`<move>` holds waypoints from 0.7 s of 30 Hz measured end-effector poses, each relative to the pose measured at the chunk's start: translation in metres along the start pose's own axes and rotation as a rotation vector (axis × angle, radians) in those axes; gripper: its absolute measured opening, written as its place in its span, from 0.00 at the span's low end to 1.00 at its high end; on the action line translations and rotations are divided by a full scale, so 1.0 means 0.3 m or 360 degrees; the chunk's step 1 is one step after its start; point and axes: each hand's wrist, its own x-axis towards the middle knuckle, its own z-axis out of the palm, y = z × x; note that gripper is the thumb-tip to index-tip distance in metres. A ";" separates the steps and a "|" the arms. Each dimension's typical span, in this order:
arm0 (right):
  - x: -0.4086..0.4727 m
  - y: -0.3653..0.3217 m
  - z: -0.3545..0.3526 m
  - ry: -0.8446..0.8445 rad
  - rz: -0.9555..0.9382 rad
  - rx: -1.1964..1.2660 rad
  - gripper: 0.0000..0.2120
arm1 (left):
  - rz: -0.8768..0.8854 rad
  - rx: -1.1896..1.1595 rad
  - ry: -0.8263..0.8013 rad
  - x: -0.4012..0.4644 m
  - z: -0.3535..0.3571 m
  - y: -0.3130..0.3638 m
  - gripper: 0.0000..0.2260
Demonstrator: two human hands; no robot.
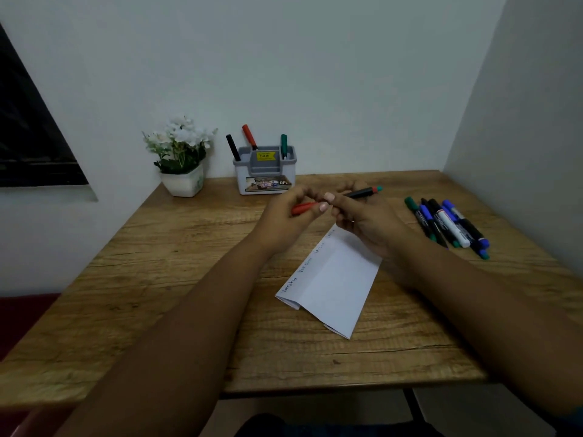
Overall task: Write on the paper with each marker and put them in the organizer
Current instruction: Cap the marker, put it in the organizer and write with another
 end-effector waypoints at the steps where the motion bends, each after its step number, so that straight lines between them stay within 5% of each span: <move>1: 0.001 -0.005 -0.004 0.0059 -0.0010 0.0017 0.06 | 0.0004 0.0016 0.0016 0.001 -0.002 0.001 0.07; 5: 0.007 -0.012 -0.043 0.0271 -0.0100 0.0038 0.08 | -0.0026 0.0058 0.0112 0.007 -0.025 -0.009 0.03; 15: -0.003 0.049 -0.013 0.0121 -0.0246 -0.0772 0.12 | -0.0010 0.0203 0.0080 0.011 -0.095 -0.043 0.03; 21: 0.011 0.067 -0.001 0.0052 -0.0625 -0.1329 0.09 | 0.0022 0.0348 0.0019 0.015 -0.131 -0.051 0.04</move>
